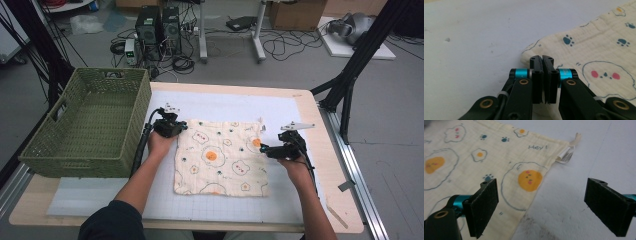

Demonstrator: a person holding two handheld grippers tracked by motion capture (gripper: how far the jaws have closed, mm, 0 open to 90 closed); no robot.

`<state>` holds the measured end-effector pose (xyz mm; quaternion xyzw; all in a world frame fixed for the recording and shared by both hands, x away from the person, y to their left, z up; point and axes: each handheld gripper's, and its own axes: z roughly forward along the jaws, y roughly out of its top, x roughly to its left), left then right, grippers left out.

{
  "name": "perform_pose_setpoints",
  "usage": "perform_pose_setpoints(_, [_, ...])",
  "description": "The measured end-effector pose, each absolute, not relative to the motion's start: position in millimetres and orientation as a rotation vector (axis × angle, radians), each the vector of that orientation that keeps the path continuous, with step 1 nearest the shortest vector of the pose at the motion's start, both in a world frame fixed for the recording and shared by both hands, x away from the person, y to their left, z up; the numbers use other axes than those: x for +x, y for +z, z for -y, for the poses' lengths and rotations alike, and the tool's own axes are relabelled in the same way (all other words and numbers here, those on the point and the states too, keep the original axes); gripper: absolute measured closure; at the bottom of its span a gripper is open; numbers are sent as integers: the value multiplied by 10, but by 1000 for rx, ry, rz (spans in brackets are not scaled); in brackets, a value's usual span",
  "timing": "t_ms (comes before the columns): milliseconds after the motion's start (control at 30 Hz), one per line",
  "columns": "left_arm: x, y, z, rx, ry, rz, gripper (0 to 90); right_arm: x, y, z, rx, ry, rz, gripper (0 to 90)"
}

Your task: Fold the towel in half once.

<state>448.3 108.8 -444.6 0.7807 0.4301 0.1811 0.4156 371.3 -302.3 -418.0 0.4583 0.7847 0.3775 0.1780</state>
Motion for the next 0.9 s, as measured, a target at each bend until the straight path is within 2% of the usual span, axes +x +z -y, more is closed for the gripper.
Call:
perform_pose_setpoints(133, [4481,-4446,-1083,1965,456,-1081,863,3921,-4250,2949,1310,1023,-2226,178])
perform_pose_setpoints(467, [4469,-4428,-1088,1966,456,-1085,864,4291,-4286,2751,1256,1007,-2247,478])
perform_pose_setpoints(533, [4468,-4425,-1090,1960,455,-1088,865,4374,-4299,2699,1265,945,-2245,515])
perform_pose_setpoints(667, [4470,-4414,-1109,1953,448,-1094,865,4491,-4317,2613,1275,879,-2264,517])
perform_pose_setpoints(767, [4465,-4408,-1115,1951,442,-1096,865,4544,-4361,2556,1274,824,-2298,567])
perform_pose_setpoints(833, [4462,-4405,-1119,1952,444,-1094,865,4549,-4362,2543,1275,835,-2296,636])
perform_pose_setpoints(900, [4461,-4403,-1125,1951,441,-1099,866,4539,-4354,2530,1303,832,-2288,790])
